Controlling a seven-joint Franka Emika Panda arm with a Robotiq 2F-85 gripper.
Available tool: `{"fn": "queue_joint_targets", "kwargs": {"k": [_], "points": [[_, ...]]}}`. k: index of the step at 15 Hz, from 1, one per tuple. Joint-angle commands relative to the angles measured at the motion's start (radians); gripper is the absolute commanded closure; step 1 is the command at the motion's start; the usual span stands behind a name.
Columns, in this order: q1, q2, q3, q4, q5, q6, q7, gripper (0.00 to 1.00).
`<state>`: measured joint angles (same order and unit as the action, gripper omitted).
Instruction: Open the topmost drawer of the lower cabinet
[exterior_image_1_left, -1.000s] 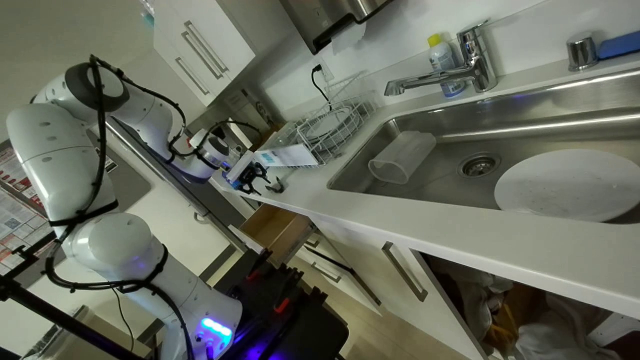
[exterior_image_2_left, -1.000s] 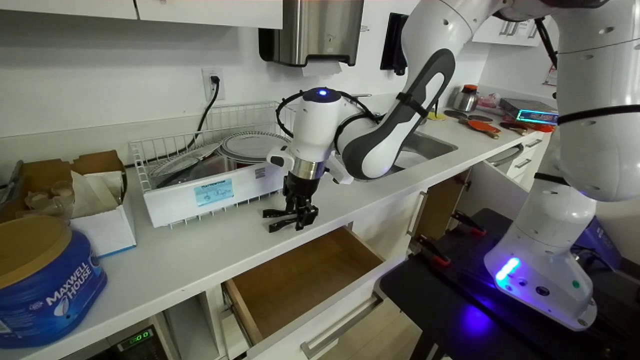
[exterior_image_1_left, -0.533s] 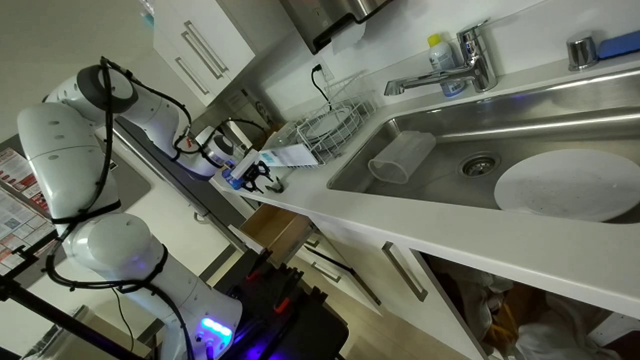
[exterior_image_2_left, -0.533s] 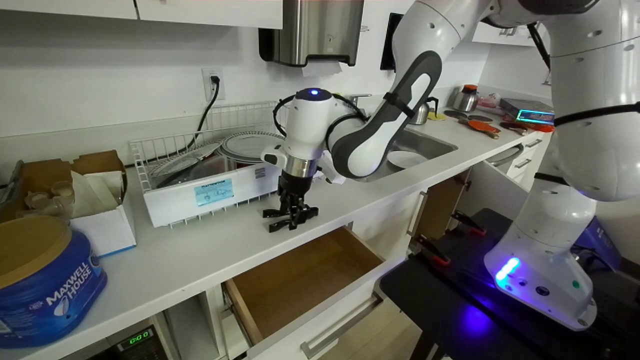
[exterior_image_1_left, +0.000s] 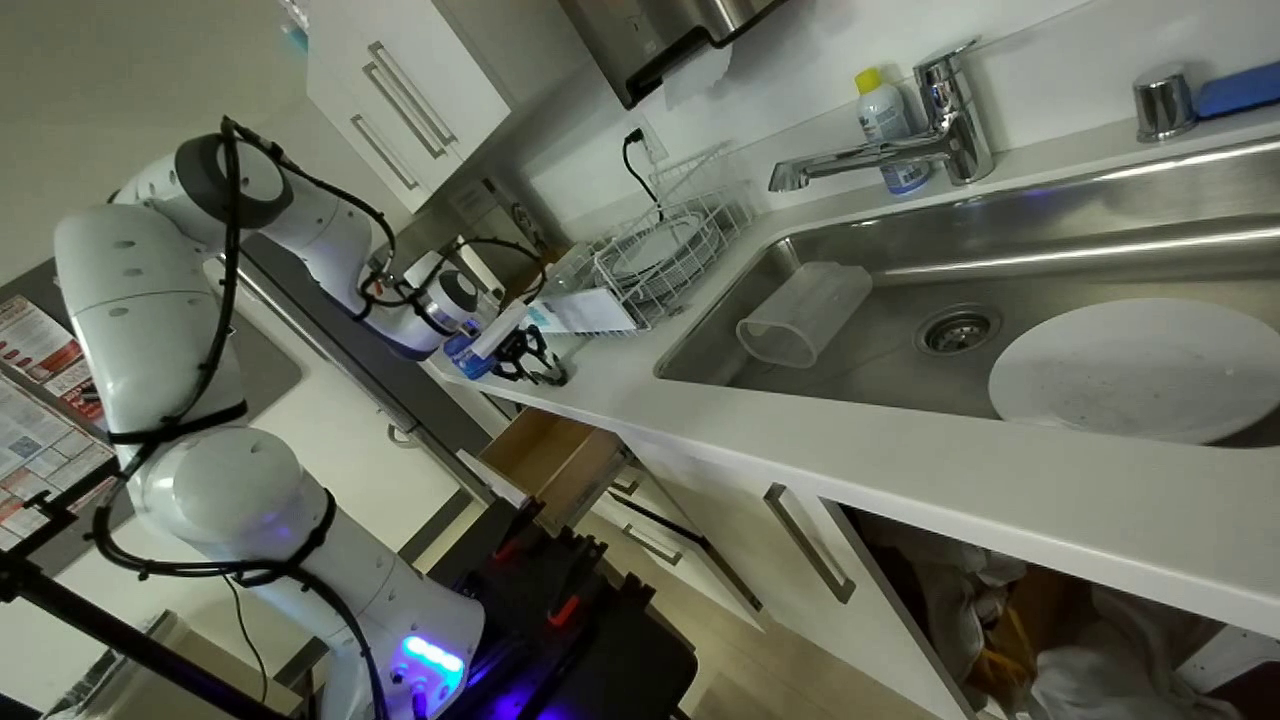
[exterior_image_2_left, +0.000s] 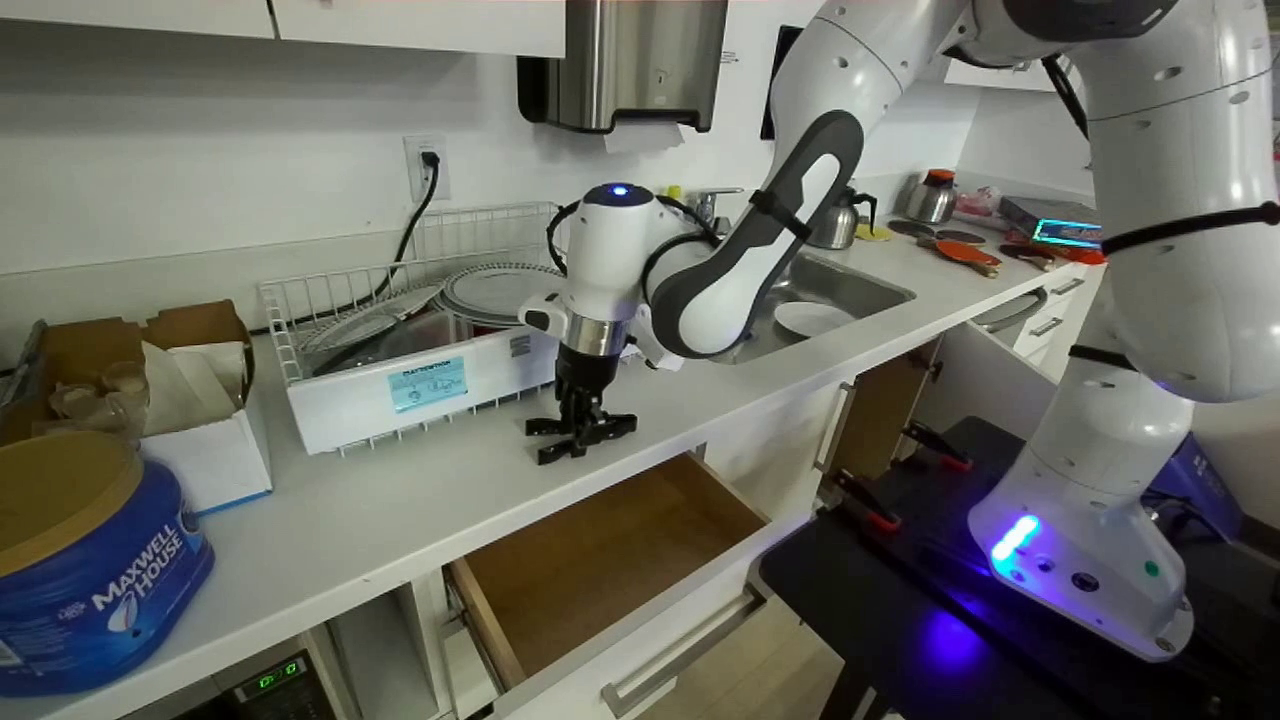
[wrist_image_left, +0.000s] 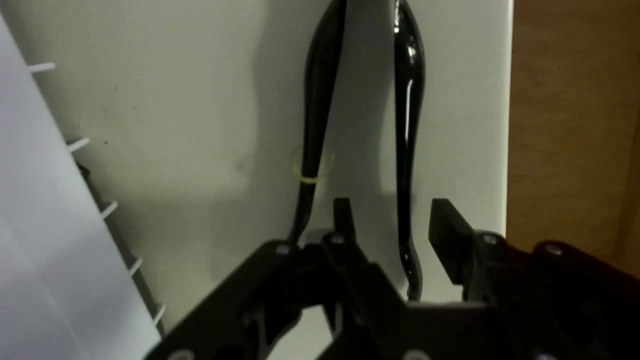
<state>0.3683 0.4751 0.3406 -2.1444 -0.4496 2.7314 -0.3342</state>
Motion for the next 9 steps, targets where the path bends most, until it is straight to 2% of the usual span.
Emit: {"fn": "queue_joint_targets", "kwargs": {"k": [1,2,4,5,9], "points": [[-0.009,0.014,0.002,0.024,0.032,-0.02,-0.047,0.8],[-0.008,0.015,0.001,0.025,0.031,-0.021,-0.046,0.81],[-0.007,0.016,-0.001,0.026,0.028,-0.021,-0.043,0.97],[-0.006,0.016,-0.002,0.025,0.028,-0.022,-0.042,1.0],[0.013,-0.02,-0.007,0.002,0.013,-0.031,-0.019,0.98]]}}
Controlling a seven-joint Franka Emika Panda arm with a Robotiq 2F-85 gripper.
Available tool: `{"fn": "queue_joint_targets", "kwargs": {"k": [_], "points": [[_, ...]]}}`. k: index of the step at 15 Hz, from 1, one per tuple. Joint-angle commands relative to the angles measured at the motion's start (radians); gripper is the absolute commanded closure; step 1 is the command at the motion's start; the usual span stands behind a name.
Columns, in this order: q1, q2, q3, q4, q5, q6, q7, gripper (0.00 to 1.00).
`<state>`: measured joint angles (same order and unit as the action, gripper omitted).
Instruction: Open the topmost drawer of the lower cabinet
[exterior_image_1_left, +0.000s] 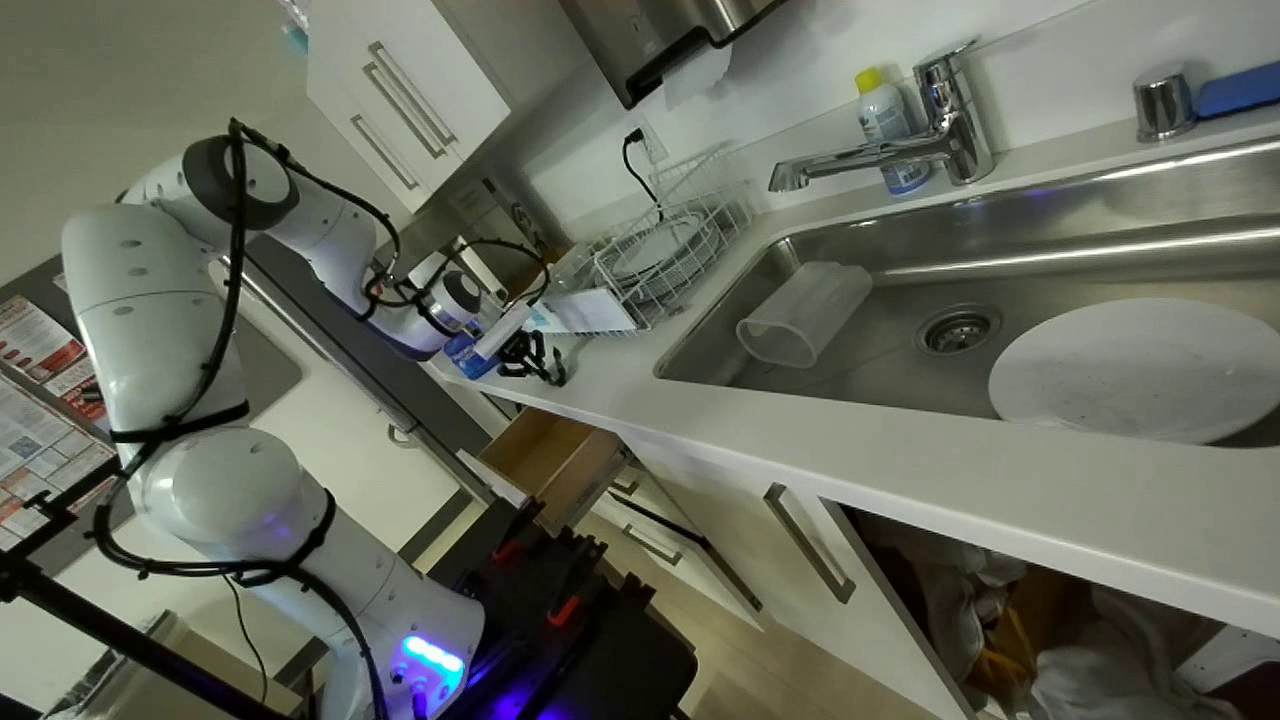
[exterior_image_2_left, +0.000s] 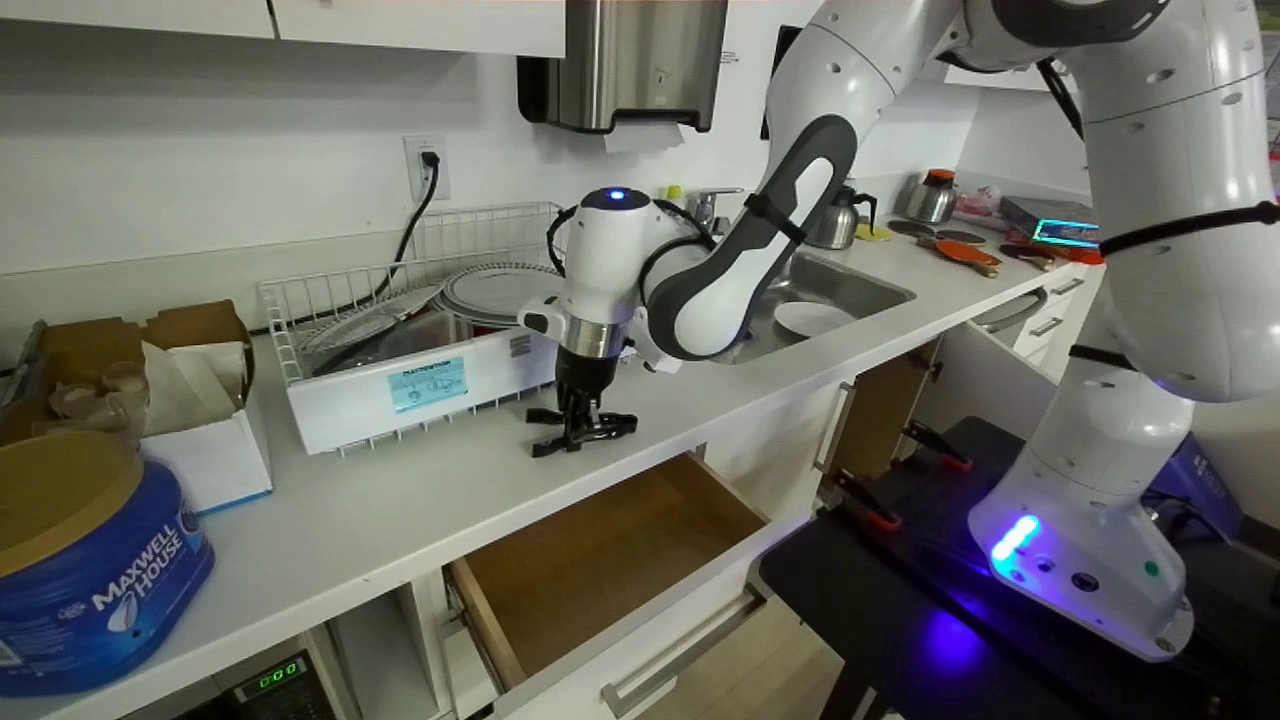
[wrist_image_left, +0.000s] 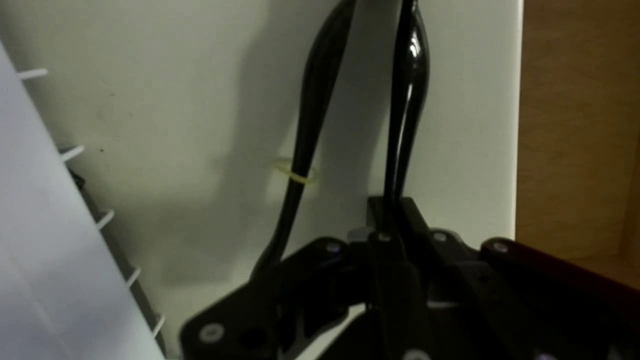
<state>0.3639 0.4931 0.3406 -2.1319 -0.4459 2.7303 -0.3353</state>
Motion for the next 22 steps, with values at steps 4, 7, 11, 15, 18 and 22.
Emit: {"fn": "queue_joint_targets", "kwargs": {"k": [4,7,11,15,18,22], "points": [[0.063,-0.145,0.002,-0.1,-0.016,-0.013,0.028,0.98],[0.091,-0.239,0.038,-0.191,-0.005,0.0,0.047,0.98],[0.155,-0.315,0.045,-0.299,-0.064,0.027,0.154,0.98],[0.182,-0.296,0.016,-0.365,-0.174,0.122,0.273,0.98],[0.19,-0.252,-0.043,-0.379,-0.306,0.205,0.354,0.98],[0.203,-0.169,-0.129,-0.346,-0.448,0.269,0.435,0.98]]}}
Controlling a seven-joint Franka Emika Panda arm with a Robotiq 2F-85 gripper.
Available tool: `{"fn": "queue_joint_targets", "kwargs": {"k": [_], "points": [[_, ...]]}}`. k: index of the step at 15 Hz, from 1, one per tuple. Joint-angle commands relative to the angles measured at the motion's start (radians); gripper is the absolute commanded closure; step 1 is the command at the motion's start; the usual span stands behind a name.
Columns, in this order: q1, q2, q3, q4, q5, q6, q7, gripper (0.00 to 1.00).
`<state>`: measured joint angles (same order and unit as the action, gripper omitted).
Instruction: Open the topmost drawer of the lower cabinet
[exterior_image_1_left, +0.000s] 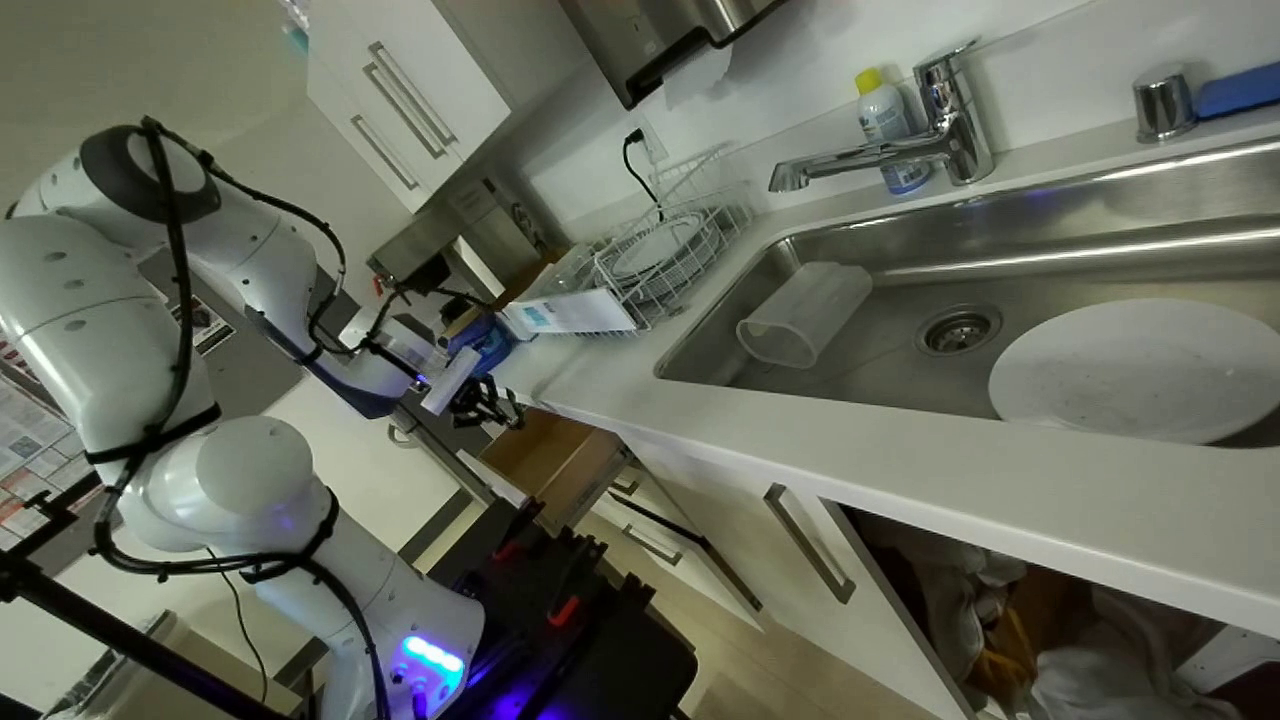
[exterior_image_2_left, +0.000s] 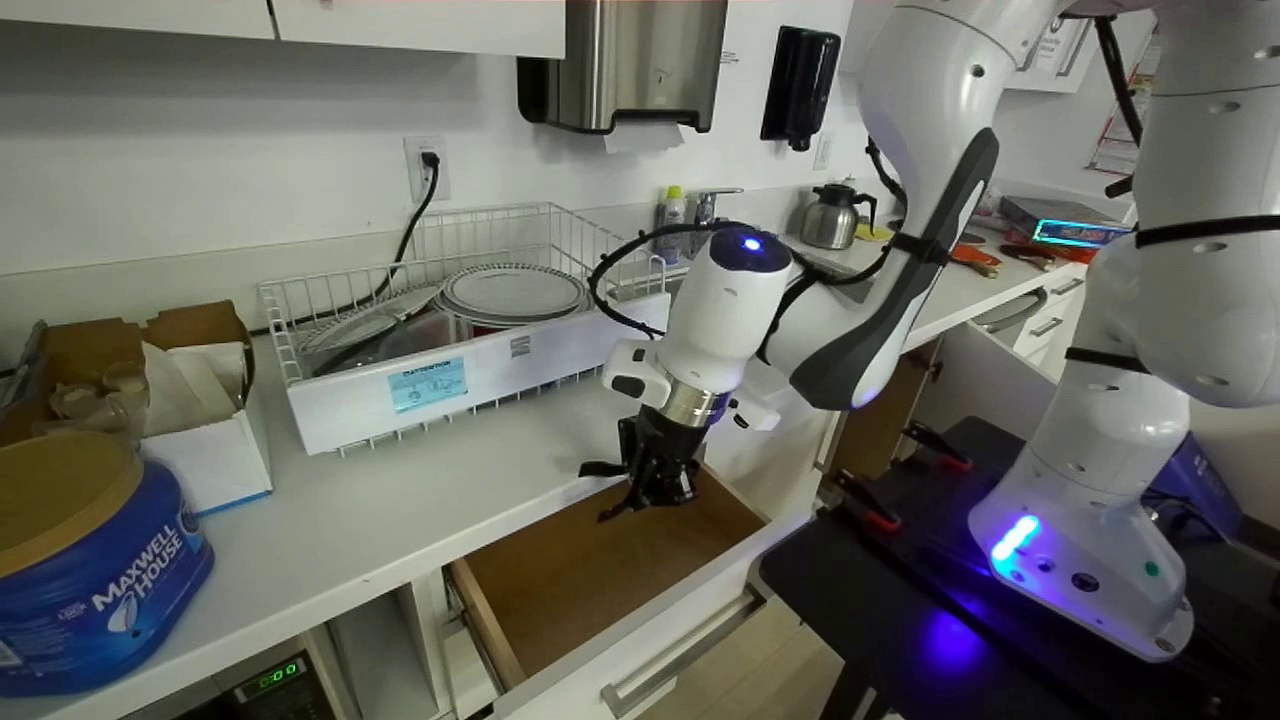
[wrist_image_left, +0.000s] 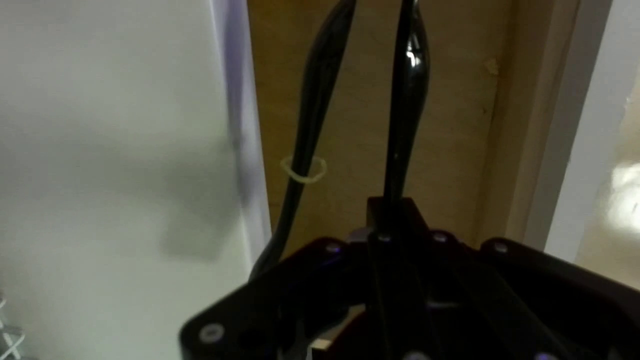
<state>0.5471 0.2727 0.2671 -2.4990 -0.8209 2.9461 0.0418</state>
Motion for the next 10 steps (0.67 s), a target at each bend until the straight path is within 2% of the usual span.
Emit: {"fn": "queue_joint_targets", "kwargs": {"k": [1,7,10], "points": [[0.022,0.077,-0.068,0.031,-0.088,0.066,0.064,0.98],[0.019,0.233,-0.07,0.099,-0.073,0.116,0.04,0.98],[0.044,0.3,-0.082,0.151,-0.079,0.111,0.054,0.98]]}}
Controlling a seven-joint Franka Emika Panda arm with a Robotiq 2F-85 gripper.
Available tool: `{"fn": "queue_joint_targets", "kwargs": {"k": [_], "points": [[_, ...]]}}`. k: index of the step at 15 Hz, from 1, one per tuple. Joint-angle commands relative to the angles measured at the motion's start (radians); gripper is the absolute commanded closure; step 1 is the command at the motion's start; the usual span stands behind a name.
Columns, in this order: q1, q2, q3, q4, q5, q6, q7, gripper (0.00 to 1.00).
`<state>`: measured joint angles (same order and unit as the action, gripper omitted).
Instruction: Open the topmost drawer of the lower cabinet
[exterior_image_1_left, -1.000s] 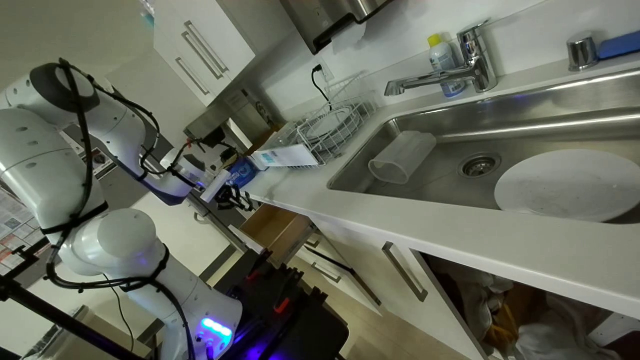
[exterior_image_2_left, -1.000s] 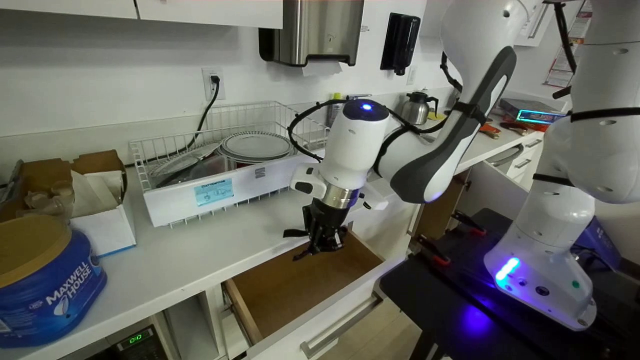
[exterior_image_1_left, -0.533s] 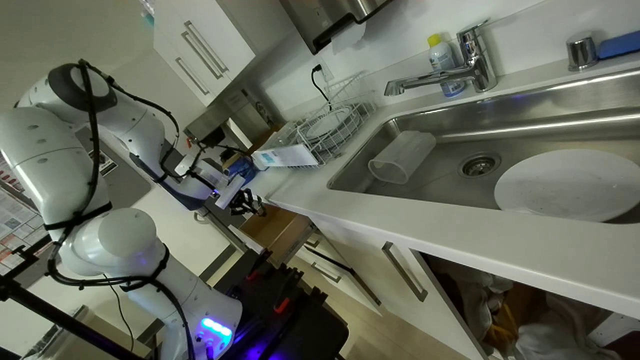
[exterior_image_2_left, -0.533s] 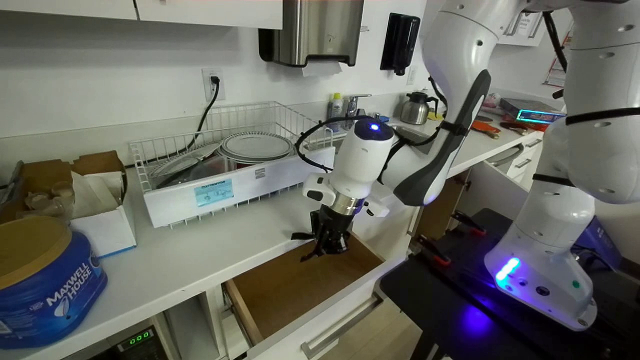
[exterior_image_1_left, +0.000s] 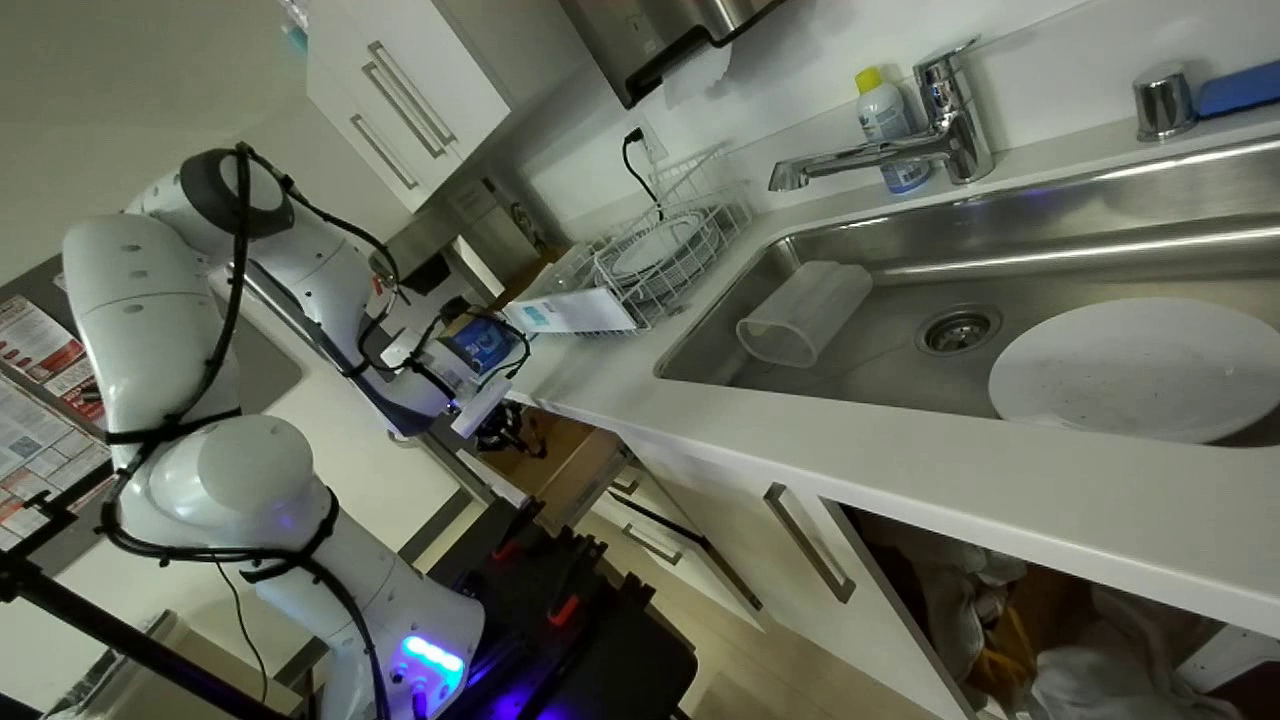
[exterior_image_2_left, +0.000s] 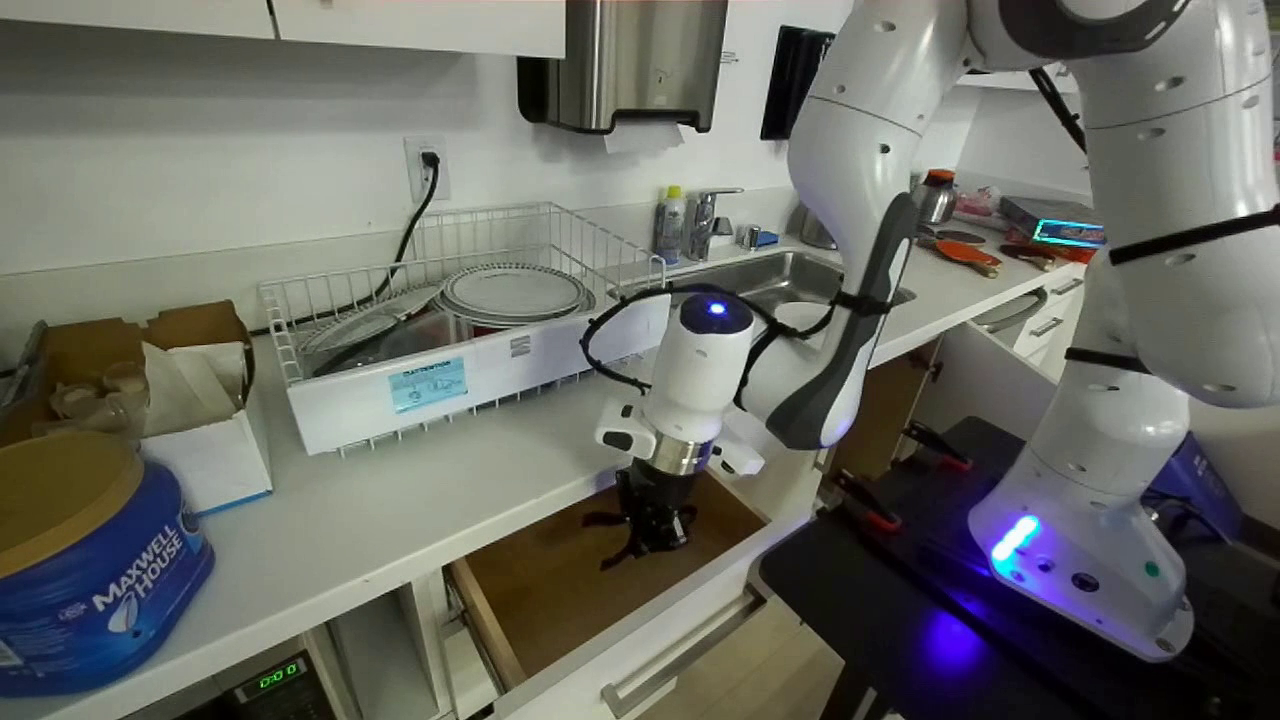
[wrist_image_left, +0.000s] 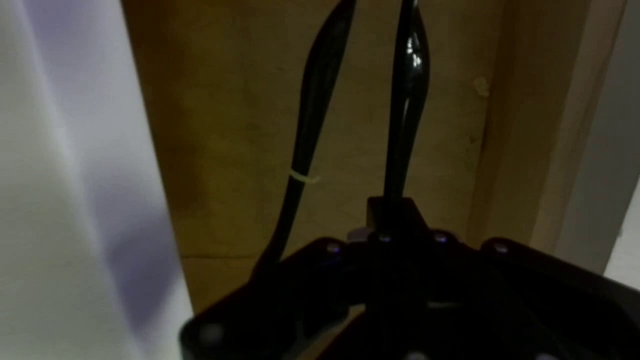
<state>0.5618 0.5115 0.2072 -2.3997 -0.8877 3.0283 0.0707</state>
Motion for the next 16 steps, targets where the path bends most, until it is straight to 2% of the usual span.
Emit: {"fn": "queue_joint_targets", "kwargs": {"k": [1,2,3,4,6,10,14,16], "points": [[0.039,0.083,-0.027,0.069,-0.013,0.027,0.03,0.98],[0.047,0.099,-0.029,0.083,-0.013,0.027,0.033,0.98],[0.059,0.112,-0.035,0.096,-0.015,0.028,0.041,0.89],[0.075,0.12,-0.046,0.107,-0.018,0.029,0.052,0.67],[0.108,0.119,-0.066,0.119,-0.021,0.03,0.077,0.63],[0.168,0.064,-0.093,0.104,-0.025,0.004,0.112,0.34],[0.188,-0.035,-0.085,0.042,-0.01,-0.038,0.117,0.04],[0.194,-0.104,-0.083,0.0,-0.01,-0.058,0.121,0.0]]}}
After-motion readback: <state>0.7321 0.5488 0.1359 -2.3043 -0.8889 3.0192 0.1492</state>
